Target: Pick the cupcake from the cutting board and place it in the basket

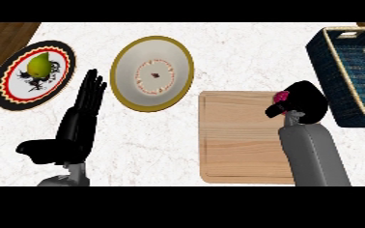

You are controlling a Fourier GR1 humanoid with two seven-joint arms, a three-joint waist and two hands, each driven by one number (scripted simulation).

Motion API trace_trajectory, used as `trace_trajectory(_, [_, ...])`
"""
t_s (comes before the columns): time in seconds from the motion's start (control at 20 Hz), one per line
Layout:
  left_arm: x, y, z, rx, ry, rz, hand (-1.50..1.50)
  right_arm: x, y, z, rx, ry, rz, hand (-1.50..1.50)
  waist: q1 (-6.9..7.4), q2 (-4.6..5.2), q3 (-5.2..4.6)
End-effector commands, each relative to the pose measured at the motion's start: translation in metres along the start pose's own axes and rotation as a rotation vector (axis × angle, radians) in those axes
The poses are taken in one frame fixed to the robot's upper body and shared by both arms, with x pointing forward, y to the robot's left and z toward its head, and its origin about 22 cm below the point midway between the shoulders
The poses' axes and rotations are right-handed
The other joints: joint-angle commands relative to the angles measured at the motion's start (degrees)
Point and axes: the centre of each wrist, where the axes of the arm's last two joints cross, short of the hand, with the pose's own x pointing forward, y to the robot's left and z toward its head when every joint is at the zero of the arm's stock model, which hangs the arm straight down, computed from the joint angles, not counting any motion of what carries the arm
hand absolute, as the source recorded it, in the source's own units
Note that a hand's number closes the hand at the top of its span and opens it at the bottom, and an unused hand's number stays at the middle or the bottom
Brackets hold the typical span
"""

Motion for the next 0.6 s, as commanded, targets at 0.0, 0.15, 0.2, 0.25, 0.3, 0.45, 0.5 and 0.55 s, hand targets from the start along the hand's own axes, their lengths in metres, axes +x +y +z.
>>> trace_trajectory(0.0, [0.008, -0.005, -0.004, -0.040, -0.037, 0.007, 0.00, 0.011, -0.043, -0.040, -0.113, 0.273, -0.109, 1.50, 2.87, 1.44, 0.03])
trace_trajectory(0.15, [0.004, -0.009, -0.006, -0.066, -0.024, 0.001, 0.00, 0.027, -0.078, -0.054, -0.210, 0.306, -0.191, 1.50, 4.25, 1.75, 0.05])
trace_trajectory(0.2, [0.005, -0.015, -0.006, -0.087, -0.035, 0.001, 0.00, 0.034, -0.085, -0.053, -0.246, 0.313, -0.220, 1.50, 4.90, 1.80, 0.04])
trace_trajectory(0.25, [0.009, -0.016, -0.008, -0.096, -0.030, 0.011, 0.00, 0.039, -0.094, -0.055, -0.266, 0.322, -0.263, 1.50, 5.16, 1.60, 0.13])
trace_trajectory(0.3, [0.009, -0.016, -0.010, -0.090, -0.031, 0.021, 0.00, 0.045, -0.107, -0.054, -0.309, 0.321, -0.307, 1.50, 5.40, 1.66, 0.06])
trace_trajectory(0.45, [0.011, -0.018, -0.013, -0.104, -0.032, 0.013, 0.00, 0.058, -0.135, -0.052, -0.439, 0.286, -0.405, 1.50, 6.09, 1.70, 0.07])
trace_trajectory(0.5, [0.006, -0.019, -0.010, -0.107, -0.027, 0.016, 0.00, 0.061, -0.144, -0.052, -0.494, 0.284, -0.423, 1.50, 6.47, 1.65, -0.03])
trace_trajectory(0.55, [0.007, -0.019, -0.011, -0.121, -0.026, 0.017, 0.00, 0.068, -0.154, -0.048, -0.540, 0.274, -0.438, 1.50, 6.89, 1.70, -0.10])
